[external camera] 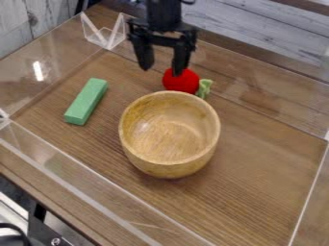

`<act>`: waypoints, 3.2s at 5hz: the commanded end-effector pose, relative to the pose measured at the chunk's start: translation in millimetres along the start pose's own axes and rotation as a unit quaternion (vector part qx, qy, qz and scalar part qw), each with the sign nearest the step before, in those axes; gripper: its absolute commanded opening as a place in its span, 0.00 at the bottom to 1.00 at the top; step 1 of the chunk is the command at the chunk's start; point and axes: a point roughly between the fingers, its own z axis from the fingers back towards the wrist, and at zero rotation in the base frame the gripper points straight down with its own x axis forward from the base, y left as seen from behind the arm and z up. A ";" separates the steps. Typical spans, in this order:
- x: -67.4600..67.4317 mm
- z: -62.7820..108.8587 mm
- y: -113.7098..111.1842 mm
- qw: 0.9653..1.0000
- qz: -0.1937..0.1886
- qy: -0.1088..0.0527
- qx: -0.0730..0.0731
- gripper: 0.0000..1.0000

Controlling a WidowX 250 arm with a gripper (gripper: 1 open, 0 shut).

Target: Move the red object to the left side of the table

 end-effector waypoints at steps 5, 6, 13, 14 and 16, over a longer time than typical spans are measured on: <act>22.5 12.0 -1.4 1.000 -0.017 -0.022 -0.009 0.00; 25.9 17.9 1.6 0.999 0.008 -0.027 -0.020 0.00; 28.6 39.6 10.9 0.998 -0.059 -0.023 -0.031 0.00; 29.0 43.6 7.3 0.996 -0.081 -0.026 -0.034 0.00; 28.2 9.5 2.5 0.994 -0.106 0.003 -0.034 1.00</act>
